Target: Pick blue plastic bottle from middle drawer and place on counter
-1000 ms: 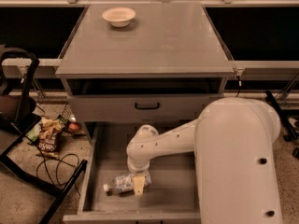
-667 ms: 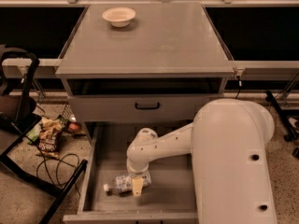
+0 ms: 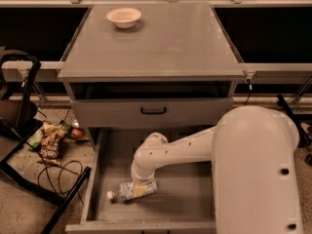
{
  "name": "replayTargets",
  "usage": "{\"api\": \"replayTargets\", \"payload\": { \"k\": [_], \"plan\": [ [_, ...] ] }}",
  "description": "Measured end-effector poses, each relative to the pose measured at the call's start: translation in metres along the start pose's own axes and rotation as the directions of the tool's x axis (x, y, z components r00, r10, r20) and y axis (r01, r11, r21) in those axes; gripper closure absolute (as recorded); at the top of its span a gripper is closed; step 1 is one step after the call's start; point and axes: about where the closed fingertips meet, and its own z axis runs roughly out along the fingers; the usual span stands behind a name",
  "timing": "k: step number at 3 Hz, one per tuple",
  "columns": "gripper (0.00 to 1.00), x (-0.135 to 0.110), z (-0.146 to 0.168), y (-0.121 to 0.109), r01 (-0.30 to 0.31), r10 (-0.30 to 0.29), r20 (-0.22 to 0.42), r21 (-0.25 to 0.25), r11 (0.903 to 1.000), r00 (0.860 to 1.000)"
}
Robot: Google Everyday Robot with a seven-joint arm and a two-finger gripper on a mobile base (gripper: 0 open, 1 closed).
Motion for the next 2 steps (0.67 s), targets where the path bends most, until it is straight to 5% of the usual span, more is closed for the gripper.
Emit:
{"api": "replayTargets", "payload": {
  "k": [2],
  "plan": [
    [0.97, -0.021, -0.044, -0.005, 0.016, -0.017, 0.028, 0.042, 0.999, 0.999]
  ]
}}
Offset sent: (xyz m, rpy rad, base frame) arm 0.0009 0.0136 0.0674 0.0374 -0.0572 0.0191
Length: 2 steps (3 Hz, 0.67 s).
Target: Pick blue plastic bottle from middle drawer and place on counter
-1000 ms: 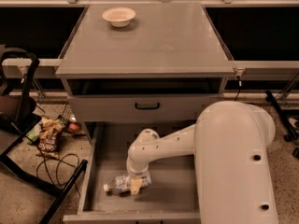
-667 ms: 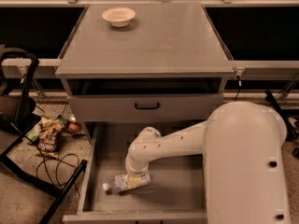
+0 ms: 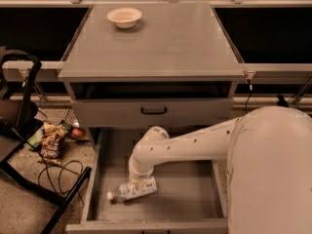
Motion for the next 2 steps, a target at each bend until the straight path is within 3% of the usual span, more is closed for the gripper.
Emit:
{"api": "replayTargets", "payload": {
  "k": [1, 2],
  "plan": [
    [0.0, 0.0, 0.0, 0.0, 0.0, 0.0, 0.0, 0.0, 1.0, 1.0],
    [0.0, 0.0, 0.0003, 0.0001, 0.0, 0.0, -0.001, -0.001, 1.0, 1.0]
  ]
}}
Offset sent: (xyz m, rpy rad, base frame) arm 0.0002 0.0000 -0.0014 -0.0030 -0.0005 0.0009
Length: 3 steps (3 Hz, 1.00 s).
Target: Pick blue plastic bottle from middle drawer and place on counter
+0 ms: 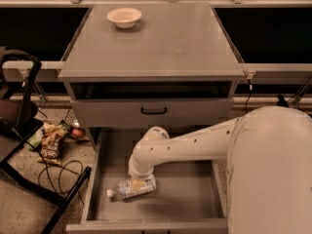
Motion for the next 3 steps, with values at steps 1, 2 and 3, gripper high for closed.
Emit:
{"api": "replayTargets", "payload": {
  "k": [1, 2, 3],
  "plan": [
    [0.0, 0.001, 0.006, 0.0, 0.014, -0.014, -0.017, -0.018, 0.9997, 1.0],
    [0.0, 0.006, 0.018, -0.001, 0.021, -0.021, -0.01, -0.029, 0.9994, 1.0],
    [0.0, 0.013, 0.034, 0.0, 0.027, -0.027, 0.0, -0.032, 0.9991, 1.0]
  ]
}}
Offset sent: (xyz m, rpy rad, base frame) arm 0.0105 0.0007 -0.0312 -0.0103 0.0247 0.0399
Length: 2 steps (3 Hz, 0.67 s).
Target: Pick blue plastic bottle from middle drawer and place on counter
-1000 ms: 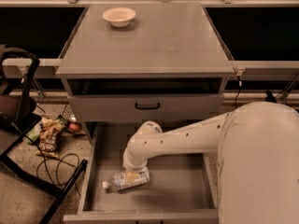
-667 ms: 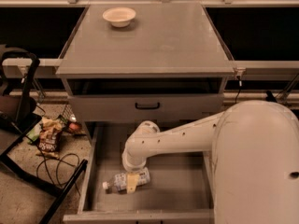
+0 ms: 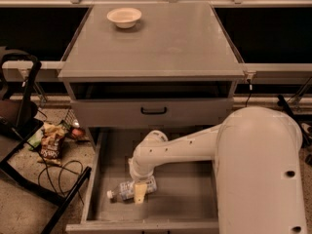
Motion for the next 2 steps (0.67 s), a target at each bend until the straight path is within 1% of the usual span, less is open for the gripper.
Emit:
{"api": "replayTargets", "payload": {
  "k": [1, 2],
  "plan": [
    [0.0, 0.004, 0.014, 0.006, 0.025, -0.025, -0.032, 0.0, 0.9997, 0.999],
    [0.18, 0.007, 0.031, 0.013, 0.047, -0.049, -0.087, -0.021, 0.9987, 0.995]
  ]
}}
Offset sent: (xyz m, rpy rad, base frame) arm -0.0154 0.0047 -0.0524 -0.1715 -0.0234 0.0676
